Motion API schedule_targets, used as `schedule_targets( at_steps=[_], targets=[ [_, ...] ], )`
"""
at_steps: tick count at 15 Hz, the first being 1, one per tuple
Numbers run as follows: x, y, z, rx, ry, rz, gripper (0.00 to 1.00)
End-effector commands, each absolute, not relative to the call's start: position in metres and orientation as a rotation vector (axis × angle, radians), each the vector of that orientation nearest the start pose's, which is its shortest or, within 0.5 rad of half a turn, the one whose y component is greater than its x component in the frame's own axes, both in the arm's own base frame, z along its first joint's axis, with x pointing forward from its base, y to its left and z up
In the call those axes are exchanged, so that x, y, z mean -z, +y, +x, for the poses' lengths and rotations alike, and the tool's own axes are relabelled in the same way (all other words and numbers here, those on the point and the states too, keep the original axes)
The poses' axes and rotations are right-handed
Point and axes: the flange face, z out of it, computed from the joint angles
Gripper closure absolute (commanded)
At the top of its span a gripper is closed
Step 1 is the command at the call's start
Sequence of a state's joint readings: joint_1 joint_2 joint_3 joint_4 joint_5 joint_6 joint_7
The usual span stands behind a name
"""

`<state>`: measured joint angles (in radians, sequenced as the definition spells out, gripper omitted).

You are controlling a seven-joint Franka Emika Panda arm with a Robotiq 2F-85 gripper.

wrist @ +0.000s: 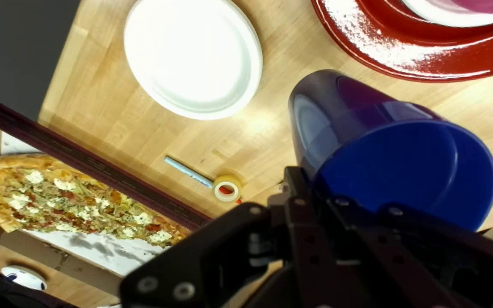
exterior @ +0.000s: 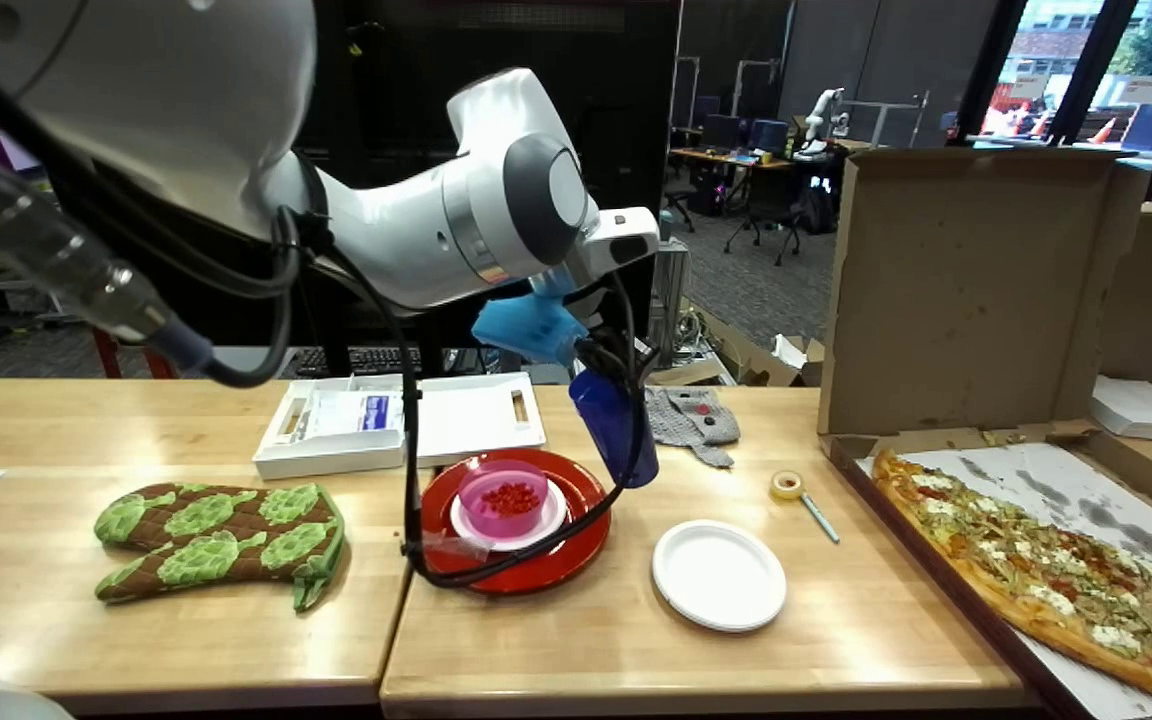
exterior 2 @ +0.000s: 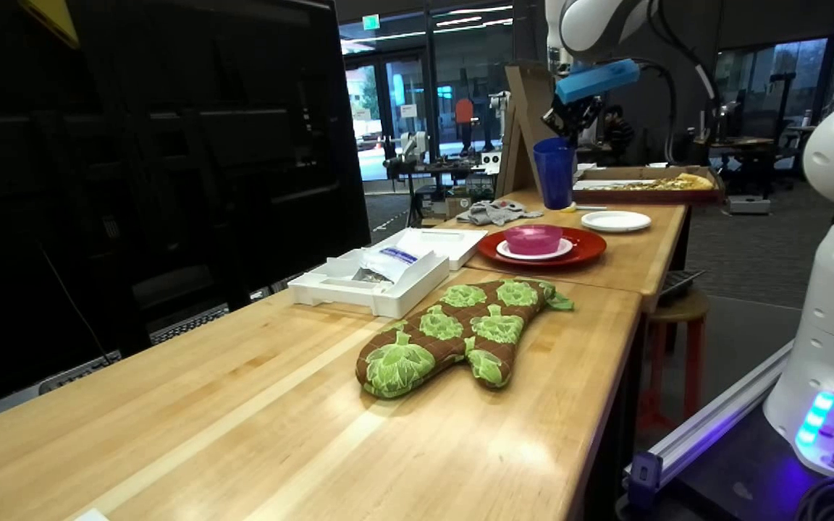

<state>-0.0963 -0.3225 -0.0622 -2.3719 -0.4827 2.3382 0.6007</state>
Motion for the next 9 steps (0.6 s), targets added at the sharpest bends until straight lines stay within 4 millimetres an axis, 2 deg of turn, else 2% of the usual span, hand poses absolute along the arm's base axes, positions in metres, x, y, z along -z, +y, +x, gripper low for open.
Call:
schedule_targets(
  at_steps=[1,9],
  targets=[
    [-0.49,-0.093,0.461,0.6,0.715,-3.241,0.99],
    [-0.5,-0.11,0.463,0.521,0.637,-3.172,0.99]
  ],
)
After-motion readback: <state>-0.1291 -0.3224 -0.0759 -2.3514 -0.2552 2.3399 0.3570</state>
